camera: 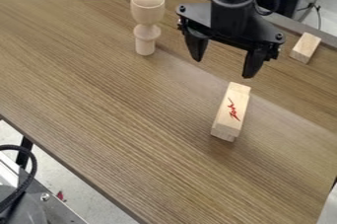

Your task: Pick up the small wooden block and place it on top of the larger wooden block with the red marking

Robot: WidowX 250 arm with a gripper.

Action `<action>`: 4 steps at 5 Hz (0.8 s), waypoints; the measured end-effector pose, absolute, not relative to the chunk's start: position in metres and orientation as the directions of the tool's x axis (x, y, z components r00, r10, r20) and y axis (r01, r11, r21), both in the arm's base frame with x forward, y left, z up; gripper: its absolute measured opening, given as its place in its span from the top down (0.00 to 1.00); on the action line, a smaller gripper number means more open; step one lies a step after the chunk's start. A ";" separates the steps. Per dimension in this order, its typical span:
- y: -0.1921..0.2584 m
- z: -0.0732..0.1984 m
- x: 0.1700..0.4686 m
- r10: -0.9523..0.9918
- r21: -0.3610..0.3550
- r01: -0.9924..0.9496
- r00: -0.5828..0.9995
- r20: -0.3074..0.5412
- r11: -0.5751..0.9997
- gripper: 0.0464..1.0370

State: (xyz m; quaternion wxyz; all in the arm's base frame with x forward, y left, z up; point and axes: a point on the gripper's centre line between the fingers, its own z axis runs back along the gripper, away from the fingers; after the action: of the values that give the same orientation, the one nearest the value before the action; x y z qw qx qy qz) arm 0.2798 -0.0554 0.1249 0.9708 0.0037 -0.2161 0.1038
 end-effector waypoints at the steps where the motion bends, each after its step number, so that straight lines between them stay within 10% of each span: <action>1: -0.055 0.118 0.278 0.197 -0.027 -0.203 0.895 0.400 0.979 0.04; 4: -0.075 0.096 0.331 0.106 -0.008 -0.120 0.851 0.514 0.993 0.04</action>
State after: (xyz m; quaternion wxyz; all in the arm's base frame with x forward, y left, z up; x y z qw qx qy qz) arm 0.3313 -0.0753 0.0958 0.9620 0.0123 -0.2664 0.0587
